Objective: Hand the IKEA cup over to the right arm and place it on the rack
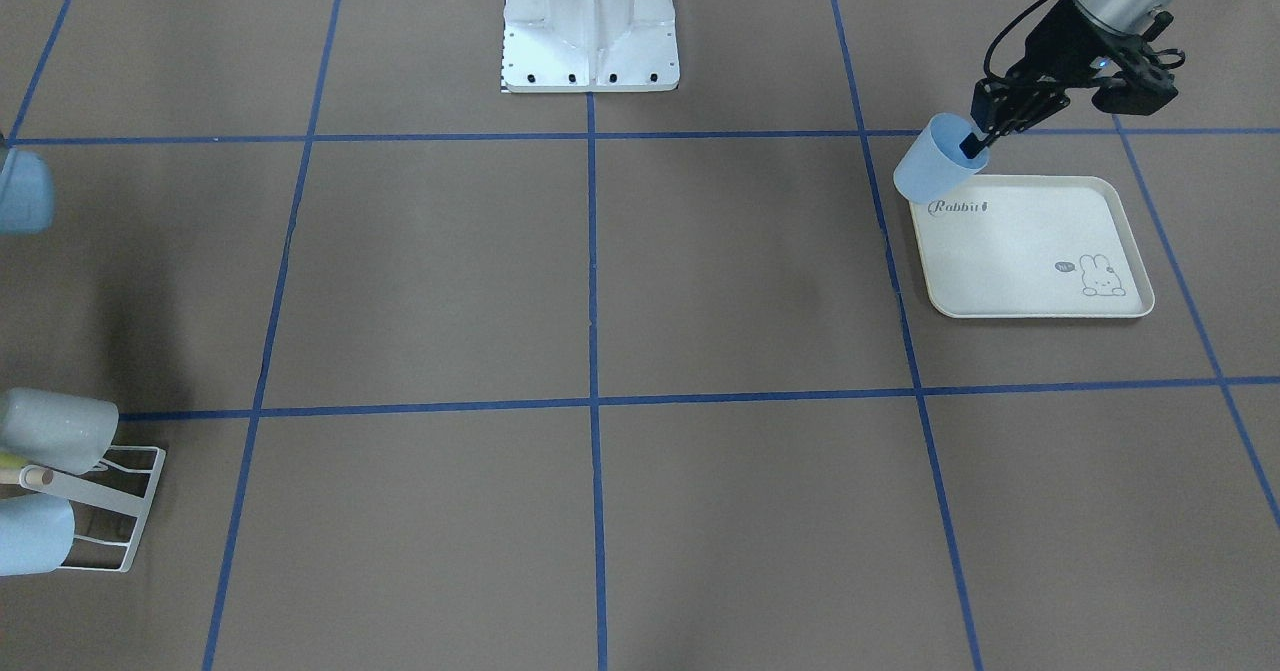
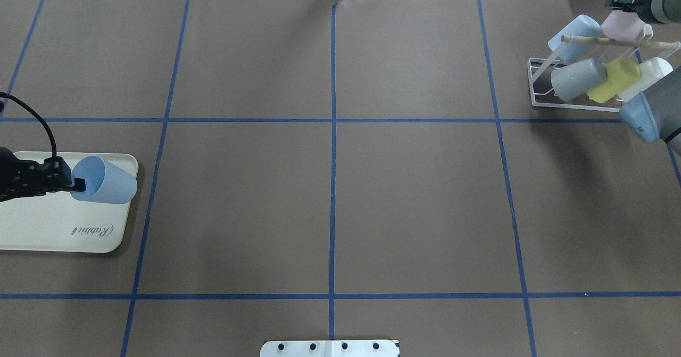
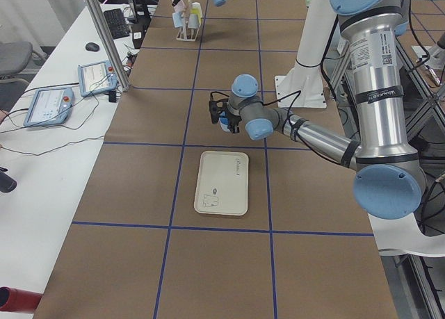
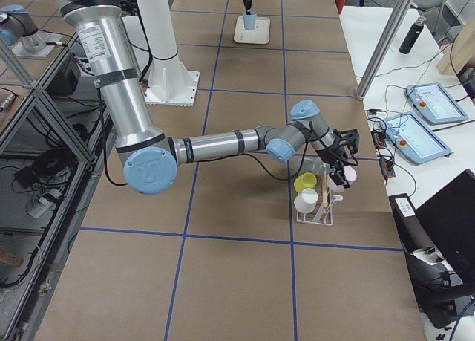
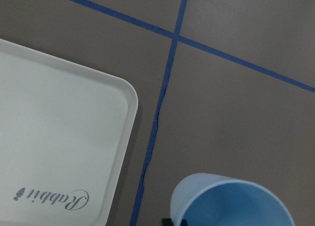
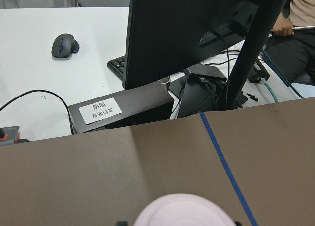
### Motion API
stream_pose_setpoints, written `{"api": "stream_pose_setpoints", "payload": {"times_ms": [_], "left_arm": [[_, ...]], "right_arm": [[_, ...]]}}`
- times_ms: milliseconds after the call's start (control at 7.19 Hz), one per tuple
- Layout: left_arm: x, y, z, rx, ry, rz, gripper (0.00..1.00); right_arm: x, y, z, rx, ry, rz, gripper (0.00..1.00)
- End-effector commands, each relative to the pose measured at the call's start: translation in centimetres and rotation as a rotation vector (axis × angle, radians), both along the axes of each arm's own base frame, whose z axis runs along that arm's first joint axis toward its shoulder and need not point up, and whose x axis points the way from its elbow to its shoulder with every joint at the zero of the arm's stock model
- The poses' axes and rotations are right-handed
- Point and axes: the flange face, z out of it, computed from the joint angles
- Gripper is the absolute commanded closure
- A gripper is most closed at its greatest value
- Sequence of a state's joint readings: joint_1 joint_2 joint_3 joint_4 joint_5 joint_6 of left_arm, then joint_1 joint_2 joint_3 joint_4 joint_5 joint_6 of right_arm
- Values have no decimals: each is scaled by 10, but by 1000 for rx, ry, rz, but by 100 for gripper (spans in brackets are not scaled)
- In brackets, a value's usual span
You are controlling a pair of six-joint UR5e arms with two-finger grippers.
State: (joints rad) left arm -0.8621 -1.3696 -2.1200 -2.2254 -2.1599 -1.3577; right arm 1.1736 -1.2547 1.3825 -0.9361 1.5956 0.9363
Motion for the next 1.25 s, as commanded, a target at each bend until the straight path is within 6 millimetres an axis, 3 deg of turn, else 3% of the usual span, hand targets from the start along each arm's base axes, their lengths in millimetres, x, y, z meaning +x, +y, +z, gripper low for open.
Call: {"api": "stream_pose_setpoints", "payload": {"times_ms": [0, 139, 417, 556, 695, 834, 1112], "left_arm": [[-2, 3, -8, 0, 2, -1, 100], [-3, 4, -16, -8, -5, 1, 100], [4, -4, -52, 2, 6, -2, 100], [14, -18, -86, -28, 40, -33, 100], [24, -30, -123, -50, 90, -61, 100], [32, -39, -164, -71, 167, -92, 100], [55, -66, -249, -155, 322, -155, 100]], "right_arm": [[0, 1, 11, -3, -2, 3, 35], [0, 3, 12, 16, -16, 10, 0], [-3, 1, -4, 53, -35, 9, 0], [-3, 2, -18, 64, -76, 38, 0], [-7, 8, -46, 96, -132, 52, 0], [-22, 18, -79, 133, -192, 51, 0], [-70, 67, -162, 123, -504, 77, 0]]}}
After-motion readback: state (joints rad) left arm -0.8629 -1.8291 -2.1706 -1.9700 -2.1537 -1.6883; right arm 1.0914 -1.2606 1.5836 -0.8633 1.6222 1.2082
